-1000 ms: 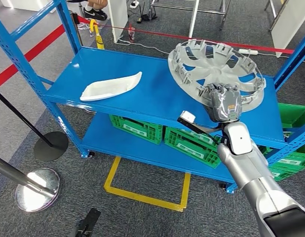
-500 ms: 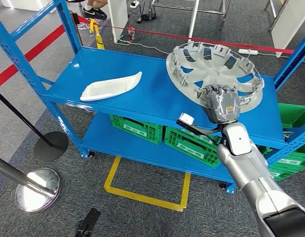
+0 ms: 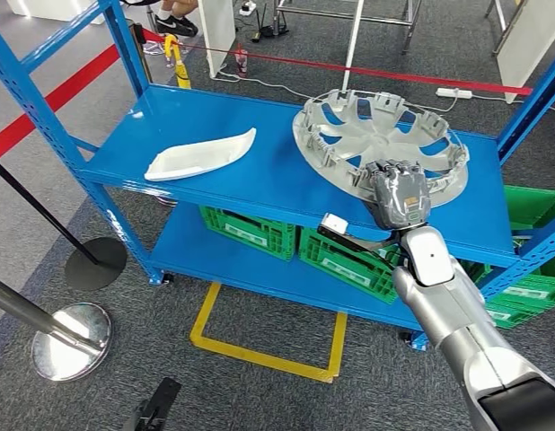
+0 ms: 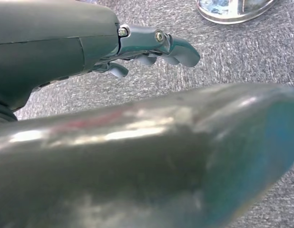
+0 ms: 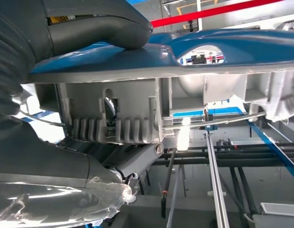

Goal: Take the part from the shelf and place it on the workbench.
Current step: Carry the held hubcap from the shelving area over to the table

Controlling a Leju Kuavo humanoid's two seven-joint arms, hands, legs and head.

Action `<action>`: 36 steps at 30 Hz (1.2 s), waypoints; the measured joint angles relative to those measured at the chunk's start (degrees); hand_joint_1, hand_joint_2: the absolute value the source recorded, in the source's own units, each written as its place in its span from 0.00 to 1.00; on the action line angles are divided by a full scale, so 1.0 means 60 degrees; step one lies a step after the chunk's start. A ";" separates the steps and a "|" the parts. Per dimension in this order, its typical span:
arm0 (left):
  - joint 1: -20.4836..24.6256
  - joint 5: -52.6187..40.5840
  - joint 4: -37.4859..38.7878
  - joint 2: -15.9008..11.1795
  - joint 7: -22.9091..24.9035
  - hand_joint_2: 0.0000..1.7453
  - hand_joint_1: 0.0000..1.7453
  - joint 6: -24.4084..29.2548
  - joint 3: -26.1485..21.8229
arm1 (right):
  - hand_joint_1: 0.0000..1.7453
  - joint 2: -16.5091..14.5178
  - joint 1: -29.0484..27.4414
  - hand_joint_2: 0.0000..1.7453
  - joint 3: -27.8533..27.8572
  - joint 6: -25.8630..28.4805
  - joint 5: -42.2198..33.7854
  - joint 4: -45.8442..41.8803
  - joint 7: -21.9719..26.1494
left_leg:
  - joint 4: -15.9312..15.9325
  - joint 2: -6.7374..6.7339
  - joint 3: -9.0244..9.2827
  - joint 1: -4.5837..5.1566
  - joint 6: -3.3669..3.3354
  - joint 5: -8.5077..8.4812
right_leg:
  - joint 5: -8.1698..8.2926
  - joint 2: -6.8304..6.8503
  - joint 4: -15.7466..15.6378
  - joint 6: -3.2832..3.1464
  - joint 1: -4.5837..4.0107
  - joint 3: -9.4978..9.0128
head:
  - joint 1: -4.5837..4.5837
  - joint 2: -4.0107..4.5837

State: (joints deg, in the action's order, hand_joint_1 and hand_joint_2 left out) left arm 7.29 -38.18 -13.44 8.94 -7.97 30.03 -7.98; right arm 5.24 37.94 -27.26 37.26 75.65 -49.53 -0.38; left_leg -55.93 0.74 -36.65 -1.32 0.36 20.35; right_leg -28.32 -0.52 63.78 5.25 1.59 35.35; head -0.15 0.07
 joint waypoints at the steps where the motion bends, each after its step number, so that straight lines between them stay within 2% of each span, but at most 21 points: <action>1: 0.0005 0.0001 0.0000 -0.0020 -0.0004 0.00 0.00 0.0005 -0.0001 | 1.00 -0.0016 0.0017 1.00 -0.0025 0.0002 0.0000 0.0029 -0.0012 | -0.0084 0.0016 -0.0065 -0.0015 0.0085 -0.0008 | 0.0139 -0.0038 -0.0472 0.0012 0.0010 -0.0260 | -0.0007 0.0000; 2: 0.0007 0.0002 0.0000 -0.0043 -0.0010 0.00 0.00 0.0011 -0.0002 | 1.00 -0.0037 0.0030 1.00 -0.0051 0.0004 -0.0001 0.0059 -0.0019 | -0.0146 0.0031 -0.0127 -0.0012 0.0165 -0.0035 | 0.0185 -0.0077 -0.0687 -0.0021 0.0008 -0.0366 | 0.0000 -0.0001; 6: -0.0021 0.0002 0.0000 -0.0093 -0.0033 0.00 0.00 0.0035 -0.0003 | 1.00 -0.0087 0.0051 1.00 -0.0141 0.0005 -0.0018 0.0187 -0.0025 | -0.0257 0.0025 -0.0322 0.0020 0.0350 -0.0097 | 0.0323 -0.0113 -0.0493 -0.0354 -0.0017 -0.0131 | 0.0031 0.0000; 7: -0.0018 0.0001 0.0000 -0.0101 -0.0041 0.00 0.00 0.0040 -0.0003 | 1.00 -0.0096 0.0056 1.00 -0.0151 0.0005 -0.0028 0.0207 -0.0025 | -0.0474 0.0002 -0.0427 0.0023 0.0378 0.0116 | 0.0375 -0.0100 -0.0481 -0.0447 -0.0014 -0.0062 | 0.0035 0.0000; 9: 0.0000 -0.0001 0.0000 -0.0106 -0.0059 0.00 0.00 0.0047 -0.0003 | 1.00 -0.0108 0.0069 1.00 -0.0158 0.0005 -0.0053 0.0232 -0.0029 | -0.1542 -0.0038 -0.0823 0.0043 0.0411 0.0888 | 0.0500 -0.0067 -0.0488 -0.0625 -0.0036 0.0094 | 0.0050 0.0000; 11: 0.0007 -0.0001 0.0000 -0.0106 -0.0067 0.00 0.00 0.0047 -0.0003 | 1.00 -0.0108 0.0077 1.00 -0.0159 0.0005 -0.0066 0.0262 -0.0032 | -0.2846 -0.0042 -0.1222 0.0067 0.0383 0.1584 | 0.0624 -0.0038 -0.0491 -0.0717 -0.0099 0.0260 | 0.0050 0.0000; 12: 0.0005 -0.0001 0.0000 -0.0106 -0.0068 0.00 0.00 0.0047 -0.0003 | 1.00 -0.0108 0.0079 1.00 -0.0159 0.0005 -0.0066 0.0281 -0.0032 | -0.3138 -0.0043 -0.1234 0.0088 0.0332 0.1717 | 0.0689 -0.0031 -0.0491 -0.0734 -0.0139 0.0338 | 0.0049 0.0000; 14: 0.0011 -0.0001 0.0000 -0.0106 -0.0073 0.00 0.00 0.0049 -0.0003 | 1.00 -0.0108 0.0091 1.00 -0.0159 0.0005 -0.0072 0.0303 -0.0031 | -0.2619 -0.0041 -0.0699 0.0179 0.0144 0.1542 | 0.0828 -0.0035 -0.0495 -0.0752 -0.0224 0.0486 | 0.0046 0.0000; 16: 0.0054 -0.0002 -0.0001 -0.0116 -0.0080 0.00 0.00 0.0054 -0.0003 | 1.00 -0.0114 0.0129 1.00 -0.0158 0.0011 -0.0097 0.0306 -0.0017 | -0.1268 -0.0056 0.0232 0.0329 -0.0128 0.1242 | 0.0973 -0.0040 -0.0499 -0.0754 -0.0278 0.0613 | 0.0036 0.0000; 18: 0.0111 -0.0005 -0.0003 -0.0121 -0.0096 0.00 0.00 0.0063 -0.0003 | 1.00 -0.0123 0.0171 1.00 -0.0151 0.0018 -0.0134 0.0322 0.0019 | -0.0465 -0.0091 0.0675 0.0448 -0.0245 0.1109 | 0.1122 -0.0022 -0.0524 -0.0699 -0.0263 0.0714 | 0.0035 -0.0001; 20: 0.0113 -0.0006 -0.0003 -0.0112 -0.0106 0.00 0.00 0.0070 -0.0003 | 1.00 -0.0129 0.0187 1.00 -0.0162 0.0020 -0.0164 0.0353 0.0074 | -0.0332 -0.0108 0.0611 0.0492 -0.0239 0.0952 | 0.1300 -0.0001 -0.0615 -0.0581 -0.0229 0.0773 | 0.0043 -0.0001; 22: 0.0087 -0.0007 -0.0003 -0.0114 -0.0104 0.00 0.00 0.0078 -0.0005 | 1.00 -0.0131 0.0183 1.00 -0.0180 0.0022 -0.0186 0.0384 0.0130 | -0.0194 -0.0122 0.0516 0.0451 -0.0302 0.0702 | 0.1168 0.0001 -0.0556 -0.0480 -0.0232 0.0891 | 0.0030 -0.0001; 24: 0.0092 -0.0011 -0.0004 -0.0114 -0.0103 0.00 0.00 0.0093 -0.0011 | 1.00 -0.0130 0.0192 1.00 -0.0188 0.0025 -0.0199 0.0404 0.0167 | -0.0098 -0.0135 0.0348 0.0391 -0.0361 0.0456 | 0.0398 0.0007 0.0211 -0.0405 -0.0231 0.1159 | 0.0002 -0.0002; 26: 0.0099 -0.0018 -0.0003 -0.0099 -0.0103 0.00 0.00 0.0103 -0.0014 | 1.00 -0.0130 0.0207 1.00 -0.0197 0.0028 -0.0200 0.0411 0.0178 | -0.0098 -0.0133 0.0111 0.0381 -0.0381 0.0256 | -0.0407 0.0016 0.1465 -0.0334 -0.0217 0.1423 | -0.0012 -0.0001; 27: 0.0098 -0.0021 -0.0003 -0.0093 -0.0103 0.00 0.00 0.0106 -0.0014 | 1.00 -0.0130 0.0208 1.00 -0.0200 0.0030 -0.0200 0.0416 0.0178 | -0.0102 -0.0133 -0.0012 0.0381 -0.0378 0.0156 | -0.0554 0.0017 0.1895 -0.0309 -0.0213 0.1439 | -0.0013 -0.0001; 28: 0.0097 -0.0023 -0.0003 -0.0091 -0.0104 0.00 0.00 0.0108 -0.0014 | 1.00 -0.0130 0.0210 1.00 -0.0202 0.0032 -0.0200 0.0424 0.0177 | -0.0107 -0.0135 -0.0138 0.0380 -0.0369 0.0055 | -0.0500 0.0018 0.2019 -0.0292 -0.0213 0.1306 | -0.0013 0.0000; 30: 0.0101 -0.0025 -0.0003 -0.0089 -0.0104 0.00 0.00 0.0120 -0.0014 | 1.00 -0.0130 0.0231 1.00 -0.0209 0.0036 -0.0200 0.0440 0.0178 | -0.0121 -0.0135 -0.0386 0.0372 -0.0322 -0.0154 | -0.0080 0.0026 0.1237 -0.0274 -0.0209 0.0513 | -0.0013 -0.0002; 32: 0.0108 -0.0039 -0.0003 -0.0092 -0.0103 0.00 0.00 0.0141 -0.0014 | 1.00 -0.0139 0.0276 1.00 -0.0238 0.0042 -0.0200 0.0444 0.0181 | -0.0139 -0.0127 -0.0579 0.0388 -0.0239 -0.0360 | -0.0049 0.0022 -0.0087 -0.0311 -0.0226 -0.0484 | 0.0000 -0.0003; 33: 0.0109 -0.0050 -0.0004 -0.0093 -0.0103 0.00 0.00 0.0152 -0.0014 | 1.00 -0.0145 0.0295 1.00 -0.0257 0.0045 -0.0200 0.0446 0.0184 | -0.0141 -0.0121 -0.0618 0.0397 -0.0197 -0.0453 | -0.0136 0.0012 -0.0510 -0.0363 -0.0237 -0.0729 | -0.0003 -0.0001; 34: 0.0109 -0.0061 -0.0004 -0.0097 -0.0103 0.00 0.00 0.0160 -0.0014 | 1.00 -0.0150 0.0312 1.00 -0.0274 0.0046 -0.0201 0.0452 0.0187 | -0.0125 -0.0114 -0.0639 0.0400 -0.0153 -0.0551 | -0.0207 -0.0003 -0.0702 -0.0439 -0.0258 -0.0806 | -0.0008 0.0000; 36: 0.0096 -0.0075 -0.0004 -0.0106 -0.0103 0.00 0.00 0.0169 -0.0014 | 1.00 -0.0154 0.0345 1.00 -0.0295 0.0047 -0.0202 0.0466 0.0191 | -0.0080 -0.0099 -0.0676 0.0387 -0.0052 -0.0683 | -0.0055 -0.0008 -0.0722 -0.0618 -0.0254 -0.0647 | -0.0038 0.0001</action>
State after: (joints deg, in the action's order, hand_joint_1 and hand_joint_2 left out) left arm 7.87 -38.63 -13.46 8.31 -8.59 31.04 -8.07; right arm 4.32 40.01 -29.03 37.54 74.43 -46.73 0.77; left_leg -56.41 0.14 -40.71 1.00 0.05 16.25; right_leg -28.65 -0.57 59.45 1.54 0.07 31.46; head -0.38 0.07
